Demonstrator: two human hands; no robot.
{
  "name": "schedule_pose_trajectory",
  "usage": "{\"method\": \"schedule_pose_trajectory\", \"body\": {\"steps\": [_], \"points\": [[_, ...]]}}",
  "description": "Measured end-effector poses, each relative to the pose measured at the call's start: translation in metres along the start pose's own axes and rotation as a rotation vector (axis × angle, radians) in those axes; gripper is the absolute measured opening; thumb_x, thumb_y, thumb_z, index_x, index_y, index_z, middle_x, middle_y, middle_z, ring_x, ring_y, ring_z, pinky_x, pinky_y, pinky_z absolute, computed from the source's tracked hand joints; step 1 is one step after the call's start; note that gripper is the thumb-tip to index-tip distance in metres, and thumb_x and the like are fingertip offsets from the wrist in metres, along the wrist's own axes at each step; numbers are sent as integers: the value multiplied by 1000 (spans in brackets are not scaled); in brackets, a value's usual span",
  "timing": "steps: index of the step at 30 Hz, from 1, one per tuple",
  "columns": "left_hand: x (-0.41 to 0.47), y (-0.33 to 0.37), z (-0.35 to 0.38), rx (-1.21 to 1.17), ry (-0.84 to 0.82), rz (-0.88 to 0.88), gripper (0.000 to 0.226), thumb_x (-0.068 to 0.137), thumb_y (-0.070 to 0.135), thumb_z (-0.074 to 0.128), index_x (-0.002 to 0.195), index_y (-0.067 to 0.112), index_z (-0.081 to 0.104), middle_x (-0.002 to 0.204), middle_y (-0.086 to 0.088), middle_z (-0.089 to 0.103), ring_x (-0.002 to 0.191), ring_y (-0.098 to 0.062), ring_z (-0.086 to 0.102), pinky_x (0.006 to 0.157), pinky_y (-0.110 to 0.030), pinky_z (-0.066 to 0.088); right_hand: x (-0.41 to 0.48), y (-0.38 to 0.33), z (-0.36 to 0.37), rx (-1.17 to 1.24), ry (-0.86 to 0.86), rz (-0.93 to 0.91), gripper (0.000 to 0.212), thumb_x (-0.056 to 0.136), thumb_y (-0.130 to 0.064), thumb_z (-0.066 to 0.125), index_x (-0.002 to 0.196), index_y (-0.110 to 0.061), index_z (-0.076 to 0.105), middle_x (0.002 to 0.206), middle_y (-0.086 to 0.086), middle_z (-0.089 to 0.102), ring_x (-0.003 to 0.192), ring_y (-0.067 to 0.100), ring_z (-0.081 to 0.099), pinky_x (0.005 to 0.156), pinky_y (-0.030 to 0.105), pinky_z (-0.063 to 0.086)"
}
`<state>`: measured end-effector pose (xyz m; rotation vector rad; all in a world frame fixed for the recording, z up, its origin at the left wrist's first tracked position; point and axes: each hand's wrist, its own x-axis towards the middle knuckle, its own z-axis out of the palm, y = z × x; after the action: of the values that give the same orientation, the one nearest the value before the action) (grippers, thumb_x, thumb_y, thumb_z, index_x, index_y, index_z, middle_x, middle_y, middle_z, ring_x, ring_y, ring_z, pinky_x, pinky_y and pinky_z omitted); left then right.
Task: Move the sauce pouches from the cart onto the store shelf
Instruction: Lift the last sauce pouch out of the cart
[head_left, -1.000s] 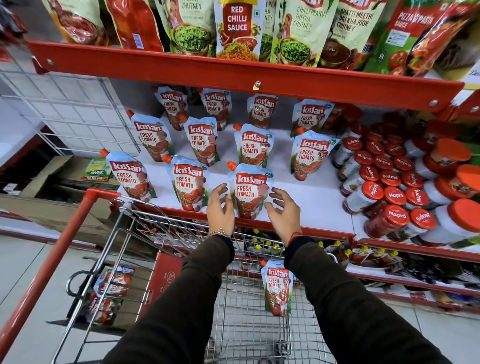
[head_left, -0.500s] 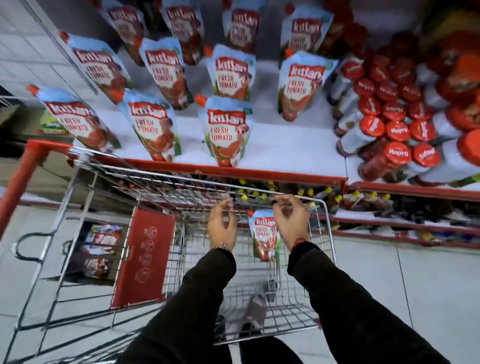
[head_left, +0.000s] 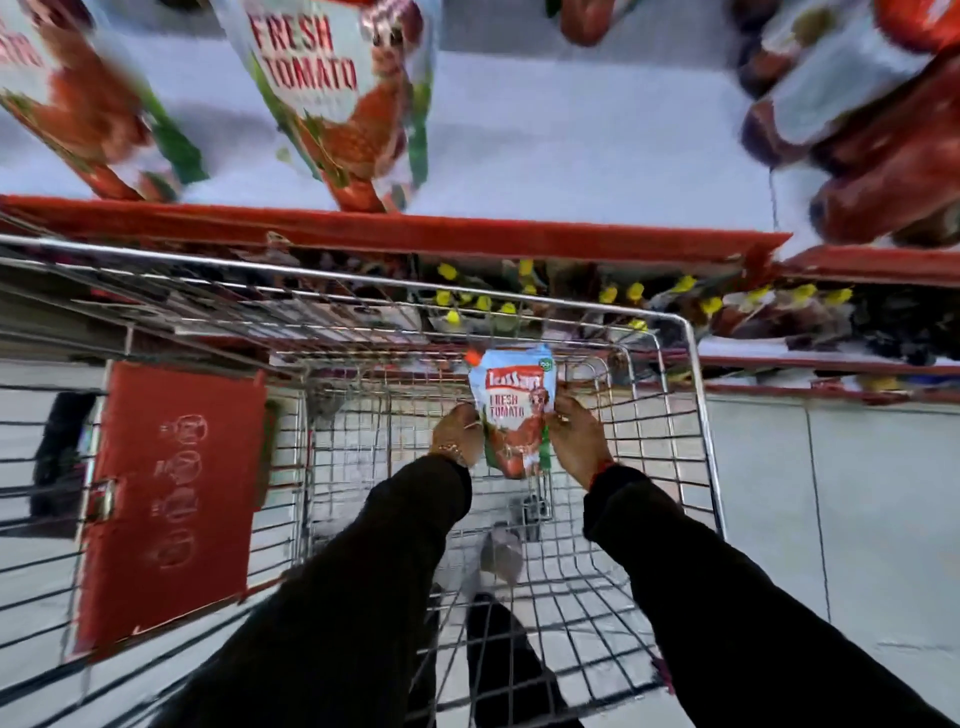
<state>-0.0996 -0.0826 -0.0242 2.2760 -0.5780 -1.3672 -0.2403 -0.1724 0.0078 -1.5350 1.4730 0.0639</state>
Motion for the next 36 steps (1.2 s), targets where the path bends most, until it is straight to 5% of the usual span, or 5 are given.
{"method": "schedule_pose_trajectory", "body": {"steps": [12, 16, 22, 30, 36], "points": [[-29, -5, 0, -59, 141, 93, 27, 99, 13, 46, 108, 0, 68, 106, -22, 72, 99, -35, 65, 76, -30, 45, -22, 6, -1, 96, 61, -114, 17, 96, -10, 56, 104, -2, 69, 110, 14, 73, 99, 25, 67, 74, 13, 48], [-63, 10, -16, -79, 208, 156, 28, 99, 15, 47, 113, 2, 67, 111, -19, 71, 101, -33, 64, 80, -31, 47, -54, -10, -13, 240, 98, -129, 16, 96, -9, 58, 102, 0, 69, 109, 16, 72, 103, 30, 66, 92, 44, 56], [-114, 39, -41, -175, 329, 248, 28, 98, 15, 50, 116, 3, 67, 115, -19, 70, 105, -33, 65, 86, -36, 52, -103, -42, -40, 505, 204, -201, 17, 91, -6, 65, 105, 3, 71, 106, 15, 74, 102, 29, 69, 88, 40, 59], [-168, 91, -83, -333, 483, 440, 21, 90, 20, 66, 105, 9, 73, 104, -11, 76, 94, -22, 70, 86, -32, 56, -141, -91, -90, 597, 305, -298, 20, 89, -6, 68, 107, 1, 71, 105, 9, 74, 94, 18, 70, 92, 43, 58], [-183, 146, -114, -420, 495, 557, 11, 87, 20, 68, 97, 20, 73, 83, 7, 72, 74, 9, 64, 75, -12, 53, -146, -133, -130, 598, 421, -410, 14, 84, -22, 74, 87, -36, 76, 88, -16, 76, 86, 4, 73, 83, 31, 59]]}}
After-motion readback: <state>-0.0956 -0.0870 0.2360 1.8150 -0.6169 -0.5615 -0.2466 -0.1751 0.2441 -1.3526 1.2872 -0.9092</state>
